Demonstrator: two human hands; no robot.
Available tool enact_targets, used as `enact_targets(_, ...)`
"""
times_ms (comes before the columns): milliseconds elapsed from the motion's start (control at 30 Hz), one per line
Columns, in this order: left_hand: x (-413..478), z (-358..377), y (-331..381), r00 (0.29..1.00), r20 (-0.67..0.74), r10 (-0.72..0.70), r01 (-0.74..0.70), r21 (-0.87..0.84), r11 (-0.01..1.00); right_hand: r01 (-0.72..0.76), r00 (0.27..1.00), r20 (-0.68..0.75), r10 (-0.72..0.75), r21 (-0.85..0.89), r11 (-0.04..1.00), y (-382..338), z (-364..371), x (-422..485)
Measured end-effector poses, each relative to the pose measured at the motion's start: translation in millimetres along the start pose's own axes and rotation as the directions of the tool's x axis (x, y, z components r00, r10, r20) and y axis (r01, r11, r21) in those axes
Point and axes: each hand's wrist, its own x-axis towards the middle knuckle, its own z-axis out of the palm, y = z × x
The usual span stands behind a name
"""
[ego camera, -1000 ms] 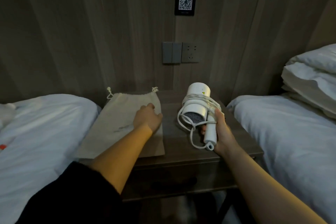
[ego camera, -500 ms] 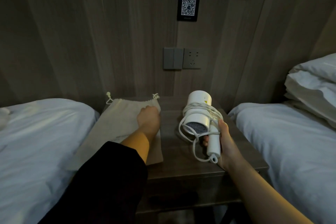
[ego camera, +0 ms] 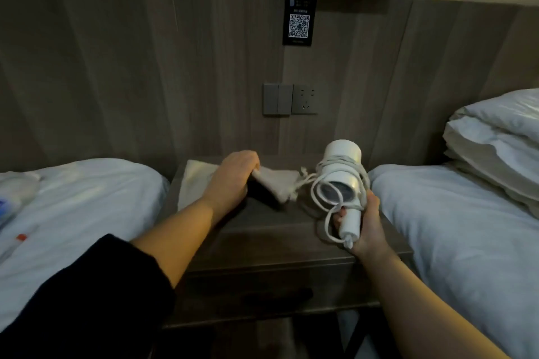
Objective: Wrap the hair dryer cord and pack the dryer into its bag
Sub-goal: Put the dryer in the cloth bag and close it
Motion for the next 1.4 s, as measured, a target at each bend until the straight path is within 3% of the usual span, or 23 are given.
enact_targets(100, -49, 13, -15, 0.937, 0.185, 0.296, -0.32, 0.114, 0.941, -0.01, 1.0, 0.004, 0.01, 0.015, 1.0, -2, -4, -5)
enact_targets(200, -79, 15, -28, 0.838, 0.401, 0.372, -0.478, 0.206, 0.854, -0.032, 0.999, -0.005, 0.031, -0.039, 0.999, 0, -7, -7)
enact_targets(267, -79, 6, -29, 0.877, 0.437, 0.198, -0.343, 0.284, 0.895, -0.033, 0.999, -0.015, 0.032, -0.061, 0.998, 2, -6, -10)
enact_targets(333, -72, -4, -19, 0.905, 0.411, -0.11, -0.06, 0.379, 0.923, -0.041, 0.999, -0.022, 0.04, -0.067, 0.997, 2, -5, -14)
enact_targets(400, -65, -7, -1, 0.83, 0.412, -0.377, 0.19, 0.426, 0.885, -0.049, 0.998, -0.032, 0.046, -0.091, 0.995, 4, -5, -18)
enact_targets(433, -62, -5, 10, 0.797, 0.431, -0.423, 0.254, 0.397, 0.882, -0.051, 0.998, -0.045, 0.046, -0.113, 0.992, 4, -4, -19)
enact_targets(500, -60, 4, 31, 0.728, 0.511, -0.456, 0.32, 0.335, 0.886, -0.05, 0.997, -0.059, 0.041, -0.16, 0.986, 5, -3, -21)
enact_targets(567, -62, 13, 47, 0.68, 0.562, -0.471, 0.299, 0.374, 0.878, -0.054, 0.998, -0.052, 0.046, -0.168, 0.984, 6, -1, -24)
enact_targets(700, -77, 20, 50, 0.753, 0.517, -0.408, 0.306, 0.273, 0.912, -0.061, 0.996, -0.069, 0.05, -0.171, 0.983, 7, 1, -33)
enact_targets(800, -84, 16, 50, 0.745, 0.573, -0.343, 0.34, 0.115, 0.933, -0.056, 0.996, -0.079, 0.04, -0.203, 0.978, 8, -3, -44)
enact_targets(933, -71, 5, 57, 0.757, 0.563, -0.332, 0.315, 0.13, 0.94, -0.049, 0.997, -0.068, 0.031, -0.272, 0.961, 10, -8, -64)
enact_targets(1100, -52, -3, 66, 0.733, 0.454, -0.507, 0.555, 0.032, 0.831, 0.014, 0.994, -0.085, -0.071, -0.541, 0.841, -1, -8, -85)
enact_targets(1267, -33, -12, 66, 0.736, 0.385, -0.557, 0.658, -0.209, 0.724, -0.195, 0.979, -0.085, 0.184, -0.635, 0.747, -5, 2, -102)
enact_targets(1333, -25, -17, 66, 0.715, 0.391, -0.579, 0.69, -0.265, 0.673, -0.21, 0.977, -0.111, 0.185, -0.672, 0.71, -3, 6, -108)
enact_targets(1400, -22, -22, 68, 0.7, 0.408, -0.586, 0.711, -0.322, 0.625, -0.169, 0.985, -0.142, 0.096, -0.733, 0.659, 1, 11, -116)
